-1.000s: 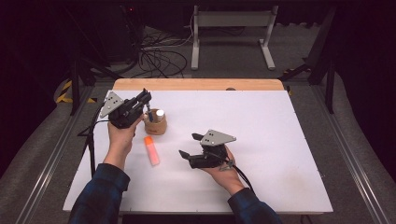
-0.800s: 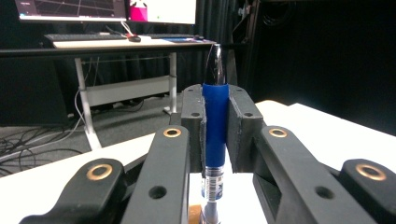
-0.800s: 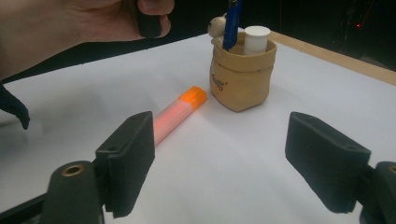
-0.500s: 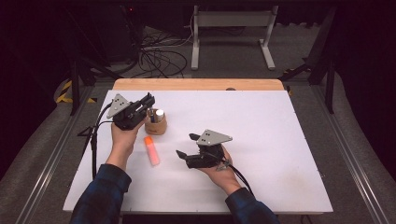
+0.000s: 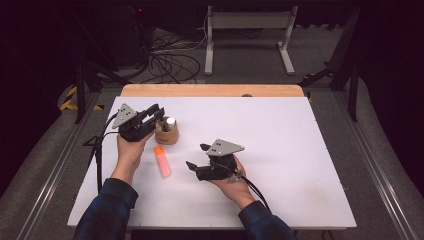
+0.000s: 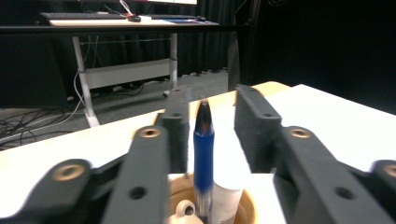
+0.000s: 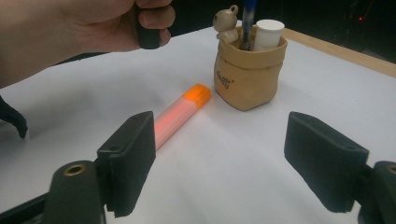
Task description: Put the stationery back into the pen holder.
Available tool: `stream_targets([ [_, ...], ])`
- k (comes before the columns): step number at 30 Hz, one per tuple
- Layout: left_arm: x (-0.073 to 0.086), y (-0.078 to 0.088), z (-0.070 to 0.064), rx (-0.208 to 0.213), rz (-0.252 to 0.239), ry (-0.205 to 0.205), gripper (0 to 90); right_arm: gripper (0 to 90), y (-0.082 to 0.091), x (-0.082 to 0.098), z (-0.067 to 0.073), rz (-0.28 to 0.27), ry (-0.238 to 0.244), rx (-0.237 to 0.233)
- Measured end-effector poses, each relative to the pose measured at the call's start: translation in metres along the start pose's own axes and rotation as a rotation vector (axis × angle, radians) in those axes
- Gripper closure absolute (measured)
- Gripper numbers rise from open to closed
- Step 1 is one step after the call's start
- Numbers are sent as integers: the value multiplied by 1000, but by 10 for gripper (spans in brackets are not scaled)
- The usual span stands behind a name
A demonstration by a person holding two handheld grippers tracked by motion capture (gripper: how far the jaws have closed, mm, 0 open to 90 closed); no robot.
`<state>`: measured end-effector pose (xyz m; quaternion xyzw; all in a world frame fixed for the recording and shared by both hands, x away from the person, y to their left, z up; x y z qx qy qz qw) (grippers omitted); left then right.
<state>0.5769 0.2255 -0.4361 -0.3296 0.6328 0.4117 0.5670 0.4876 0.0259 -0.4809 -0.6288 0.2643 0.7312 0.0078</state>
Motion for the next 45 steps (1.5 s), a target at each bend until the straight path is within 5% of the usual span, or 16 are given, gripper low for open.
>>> stream_targets([
  [12, 7, 11, -1, -31, 61, -8, 239, 238, -9, -2, 3, 12, 7, 19],
  [17, 9, 21, -4, -40, 64, -39, 197, 216, -13, -4, 5, 9, 1, 24],
  [26, 7, 38, -10, -29, 78, -3, 98, 172, -19, -7, 8, 15, 4, 35],
  [31, 12, 44, -13, -48, 115, -38, 68, 154, -23, -8, 10, 16, 2, 35],
  [45, 26, 57, -23, -26, 160, -57, 47, 69, -35, -10, 14, 19, -12, 56],
])
Point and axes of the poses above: each handheld gripper's, and its own axes: y roughly backward along the jaws, x roughly out of its underside, z roughly to its left, the point moved 7 cm from there along -y, roughly forward along the jaws, and after that the axes turned 9 degrees about -x, right-handed, at the moved point
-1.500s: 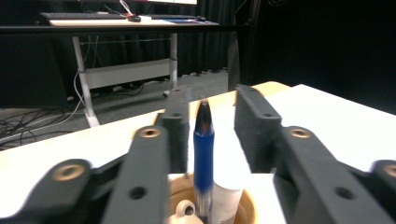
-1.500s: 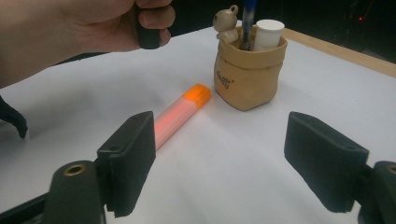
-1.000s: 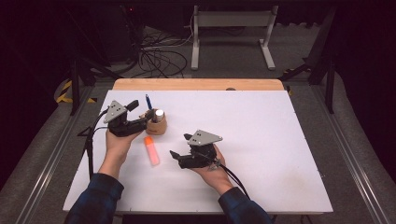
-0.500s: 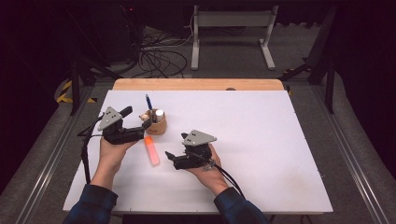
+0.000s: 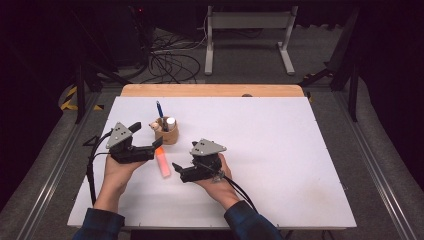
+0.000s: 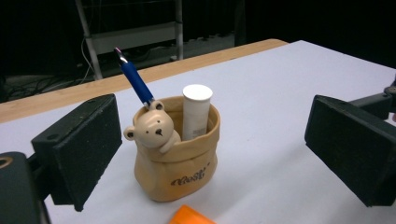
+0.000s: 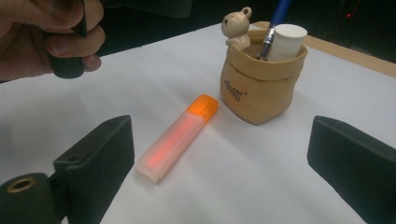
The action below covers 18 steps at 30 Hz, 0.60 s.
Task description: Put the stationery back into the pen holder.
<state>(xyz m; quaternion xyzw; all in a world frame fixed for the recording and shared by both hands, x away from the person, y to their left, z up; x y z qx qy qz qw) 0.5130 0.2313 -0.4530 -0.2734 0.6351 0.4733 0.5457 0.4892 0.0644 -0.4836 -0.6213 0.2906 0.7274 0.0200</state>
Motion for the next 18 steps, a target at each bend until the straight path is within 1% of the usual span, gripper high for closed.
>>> stream_targets([
  [1, 1, 0, 0, -5, 9, -8, 46, 66, -1, 0, 0, 2, -1, -1],
  [2, 2, 1, 0, -8, 8, -8, 46, 65, -2, 0, 1, 3, -2, -4],
  [4, 4, 3, -1, 2, 11, 4, 46, 49, -4, 0, 3, 6, 1, -2],
  [5, 5, 3, -1, 0, 12, -1, 46, 38, -5, 0, 3, 7, 0, 4],
  [7, 6, 4, 0, -6, 10, -7, 45, 16, -8, 0, 3, 14, -8, 8],
  [8, 6, 5, -1, -1, 10, -3, 45, 11, -10, 1, 4, 17, -15, 12],
  [11, 5, 7, 1, -2, 4, -1, 44, 10, -14, 1, 5, 27, -25, 15],
  [13, 4, 8, 1, -2, 3, 5, 44, 10, -17, 1, 6, 34, -33, 22],
  [17, 4, 9, 2, -4, 8, 1, 43, 10, -22, 1, 7, 49, -56, 46],
  [18, 5, 9, 3, -7, 10, -1, 43, 10, -23, 2, 7, 59, -66, 60],
])
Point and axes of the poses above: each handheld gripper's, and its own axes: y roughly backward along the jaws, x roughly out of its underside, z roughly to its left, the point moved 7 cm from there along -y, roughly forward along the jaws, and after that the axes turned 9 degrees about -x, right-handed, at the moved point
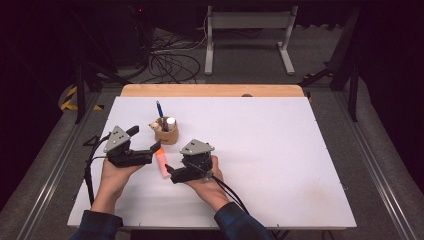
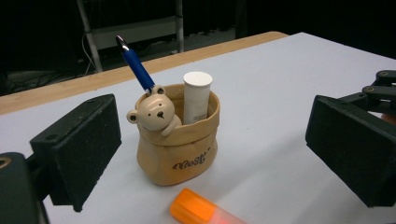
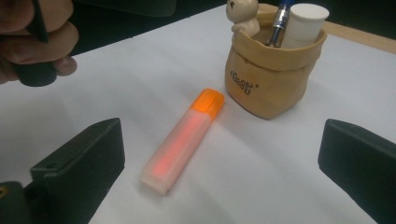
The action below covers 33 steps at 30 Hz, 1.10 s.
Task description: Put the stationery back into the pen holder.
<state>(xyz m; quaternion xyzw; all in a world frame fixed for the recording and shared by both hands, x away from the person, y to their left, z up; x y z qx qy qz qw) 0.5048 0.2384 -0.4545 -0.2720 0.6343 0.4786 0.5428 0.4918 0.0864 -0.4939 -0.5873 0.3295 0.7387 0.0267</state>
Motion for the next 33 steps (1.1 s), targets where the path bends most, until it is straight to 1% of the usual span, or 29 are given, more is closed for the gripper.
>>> stream_targets([
  [2, 0, 1, 1, -5, -1, 0, 43, 13, -3, 2, -1, 17, -26, 32],
  [4, -1, 2, 3, -5, -6, 4, 43, 16, -6, 4, -2, 25, -48, 53],
  [6, -2, 3, 4, -9, -8, 5, 43, 31, -8, 5, -3, 29, -57, 72],
  [7, -2, 3, 5, -11, -6, 4, 43, 40, -9, 5, -2, 30, -63, 73],
  [10, -2, 3, 6, -9, -12, 11, 43, 60, -13, 5, -1, 43, -60, 88],
  [11, -2, 4, 6, -9, -9, 10, 43, 67, -15, 5, 1, 48, -54, 82],
  [16, -2, 4, 7, -7, -14, 16, 43, 100, -22, 5, 6, 60, -39, 88],
  [19, -2, 5, 9, -15, -7, 14, 43, 123, -27, 6, 8, 71, -40, 93],
  [22, -1, 5, 12, -19, -12, 21, 44, 139, -30, 7, 10, 81, -39, 96],
  [25, 1, 5, 14, -20, -4, 30, 45, 151, -34, 6, 11, 87, -44, 95],
  [33, 3, 5, 16, -19, 4, 26, 45, 189, -44, 8, 14, 109, -50, 101],
])
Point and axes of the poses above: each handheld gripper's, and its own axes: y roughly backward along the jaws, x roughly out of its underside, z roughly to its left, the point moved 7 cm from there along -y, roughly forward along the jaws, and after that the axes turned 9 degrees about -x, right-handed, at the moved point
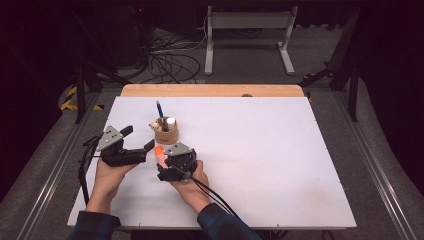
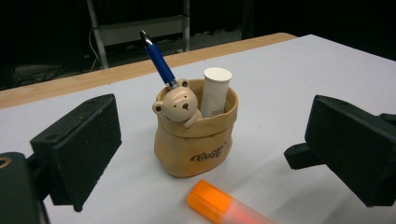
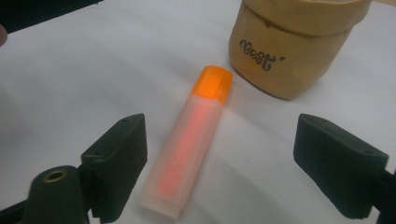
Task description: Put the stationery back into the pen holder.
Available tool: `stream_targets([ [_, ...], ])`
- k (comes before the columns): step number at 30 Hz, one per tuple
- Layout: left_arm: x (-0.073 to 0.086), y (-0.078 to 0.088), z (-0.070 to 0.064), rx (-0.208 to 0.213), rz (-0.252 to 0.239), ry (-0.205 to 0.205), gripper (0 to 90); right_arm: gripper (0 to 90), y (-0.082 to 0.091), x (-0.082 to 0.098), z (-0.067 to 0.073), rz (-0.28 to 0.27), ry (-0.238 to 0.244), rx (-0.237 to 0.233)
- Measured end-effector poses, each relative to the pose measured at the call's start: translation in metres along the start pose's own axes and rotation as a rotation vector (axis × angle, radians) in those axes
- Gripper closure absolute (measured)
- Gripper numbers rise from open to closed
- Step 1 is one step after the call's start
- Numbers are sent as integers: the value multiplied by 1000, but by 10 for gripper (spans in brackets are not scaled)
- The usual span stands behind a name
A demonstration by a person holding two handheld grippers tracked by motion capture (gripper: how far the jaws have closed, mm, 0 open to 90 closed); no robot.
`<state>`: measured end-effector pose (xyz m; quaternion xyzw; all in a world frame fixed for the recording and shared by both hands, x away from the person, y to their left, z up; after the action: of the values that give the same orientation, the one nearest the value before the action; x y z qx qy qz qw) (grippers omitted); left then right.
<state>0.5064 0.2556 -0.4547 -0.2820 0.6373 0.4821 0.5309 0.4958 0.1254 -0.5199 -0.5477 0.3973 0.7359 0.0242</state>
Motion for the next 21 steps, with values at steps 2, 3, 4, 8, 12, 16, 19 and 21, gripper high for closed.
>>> stream_targets([
  [2, 0, 0, 0, 0, 1, 0, 46, 199, -2, 0, 1, 3, 0, -2],
  [3, 0, 0, 0, 1, 3, 1, 47, 207, -3, 1, 2, 5, 1, -5],
  [4, 1, 0, 1, 0, 2, 3, 47, 214, -4, 1, 2, 8, -2, -6],
  [8, 1, 0, 1, 1, -1, 8, 48, 250, -9, 2, 4, 20, -10, -9],
  [12, 0, 1, 2, 0, -2, 11, 49, 295, -13, 3, 8, 36, -19, -17],
  [16, 1, 1, 3, 0, -2, 13, 50, 347, -17, 4, 10, 57, -24, -17],
  [19, 1, 1, 3, 1, 0, 16, 50, 391, -19, 5, 12, 69, -28, -19],
  [21, 1, 1, 4, -1, 1, 16, 50, 413, -20, 7, 12, 81, -27, -13],
])
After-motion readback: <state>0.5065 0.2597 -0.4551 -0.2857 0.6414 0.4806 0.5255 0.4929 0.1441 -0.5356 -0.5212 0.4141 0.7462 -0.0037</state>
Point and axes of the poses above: each handheld gripper's, and its own axes: y roughly backward along the jaws, x roughly out of its underside, z roughly to its left, the point moved 7 cm from there along -y, roughly forward along the jaws, and after that the axes turned 9 degrees about -x, right-handed, at the moved point
